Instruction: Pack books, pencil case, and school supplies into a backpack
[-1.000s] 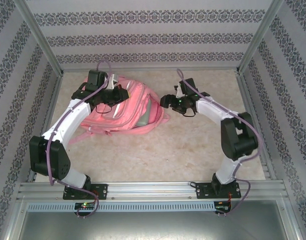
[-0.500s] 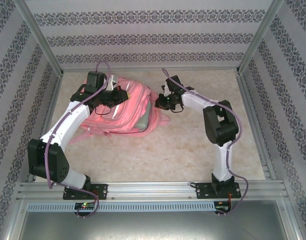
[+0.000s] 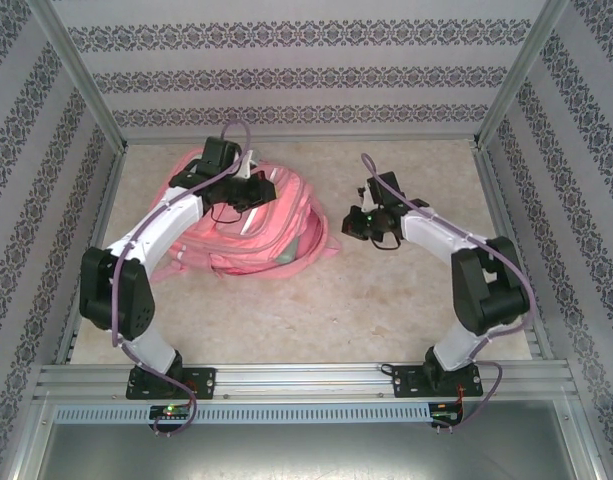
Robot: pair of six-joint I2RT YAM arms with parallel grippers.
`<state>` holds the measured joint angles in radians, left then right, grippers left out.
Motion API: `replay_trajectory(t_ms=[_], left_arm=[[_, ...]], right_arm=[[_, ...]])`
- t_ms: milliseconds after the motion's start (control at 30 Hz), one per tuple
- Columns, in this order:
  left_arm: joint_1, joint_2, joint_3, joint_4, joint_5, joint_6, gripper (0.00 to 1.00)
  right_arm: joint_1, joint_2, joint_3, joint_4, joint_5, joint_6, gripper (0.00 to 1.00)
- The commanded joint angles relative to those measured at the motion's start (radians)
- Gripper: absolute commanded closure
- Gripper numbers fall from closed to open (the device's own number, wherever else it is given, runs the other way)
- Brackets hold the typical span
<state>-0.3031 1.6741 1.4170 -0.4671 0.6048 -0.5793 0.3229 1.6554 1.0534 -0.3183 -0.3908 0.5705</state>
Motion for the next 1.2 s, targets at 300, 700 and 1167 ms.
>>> replay_trajectory(t_ms=[300, 700, 1167], left_arm=[[-0.107, 0.098, 0.162, -0.011, 0.037, 0.035, 0.79], [0.172, -0.212, -0.112, -0.153, -0.157, 0.088, 0.56], [0.418, -0.207, -0.243, -0.162, -0.084, 0.131, 0.56]], right_arm=[[0.136, -0.165, -0.172, 0.042, 0.084, 0.09, 0.85], [0.145, -0.04, 0.023, 0.063, 0.063, 0.111, 0.29], [0.149, 0.252, 0.174, -0.04, 0.1, 0.189, 1.0]])
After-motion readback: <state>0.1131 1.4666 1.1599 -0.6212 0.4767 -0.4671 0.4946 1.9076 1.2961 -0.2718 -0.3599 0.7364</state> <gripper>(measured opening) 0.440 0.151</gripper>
